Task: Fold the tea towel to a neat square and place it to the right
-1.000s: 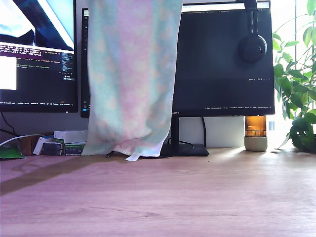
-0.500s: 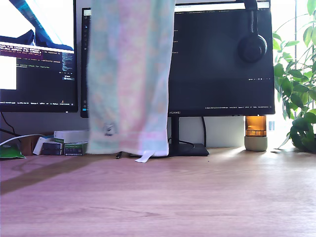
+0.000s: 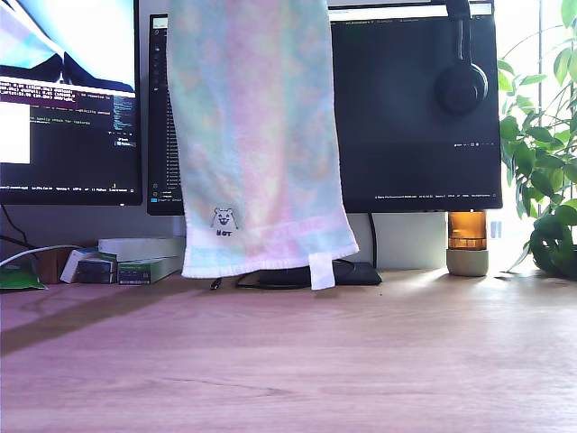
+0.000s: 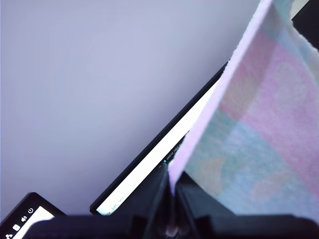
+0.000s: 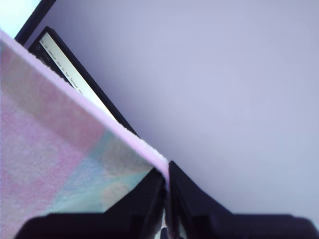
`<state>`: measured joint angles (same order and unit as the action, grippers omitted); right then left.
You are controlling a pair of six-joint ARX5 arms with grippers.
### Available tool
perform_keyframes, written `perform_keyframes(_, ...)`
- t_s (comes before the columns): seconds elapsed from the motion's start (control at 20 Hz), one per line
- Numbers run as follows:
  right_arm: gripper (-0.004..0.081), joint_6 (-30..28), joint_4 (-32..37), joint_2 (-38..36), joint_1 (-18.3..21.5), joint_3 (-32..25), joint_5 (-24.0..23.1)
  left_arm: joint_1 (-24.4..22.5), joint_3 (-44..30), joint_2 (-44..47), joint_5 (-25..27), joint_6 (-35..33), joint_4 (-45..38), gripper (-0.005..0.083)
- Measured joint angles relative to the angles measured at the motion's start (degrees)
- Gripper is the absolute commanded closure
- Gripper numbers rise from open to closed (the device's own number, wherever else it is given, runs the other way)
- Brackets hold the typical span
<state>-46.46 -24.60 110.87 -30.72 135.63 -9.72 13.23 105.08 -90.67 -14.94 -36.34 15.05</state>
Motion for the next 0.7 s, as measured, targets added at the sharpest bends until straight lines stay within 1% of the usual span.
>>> perform_keyframes(0.2,0.0783,-0.09,0.17,0.00,0.70,0.00,1.88,-0.74,0.02,-2.14,-0.28,0.00,-1.55,0.0795)
perform_keyframes(0.3,0.0783,-0.07,0.87,0.07,1.27,0.00,2.27,-0.90,0.02,-3.93,-0.42,-0.04,-4.83,0.0795)
perform_keyframes(0.5,0.0783,2.27,5.29,1.20,1.81,0.00,2.32,-0.90,0.04,-4.72,0.17,-0.04,-9.31,0.0795)
perform_keyframes(0.6,0.0783,2.95,3.85,1.66,1.79,0.00,2.19,-0.90,0.15,-4.66,0.92,-0.04,-6.91,0.0795)
perform_keyframes(0.7,0.0783,4.66,-2.03,1.66,1.75,0.00,2.23,-0.90,0.15,-4.66,0.44,0.20,-0.39,0.0795)
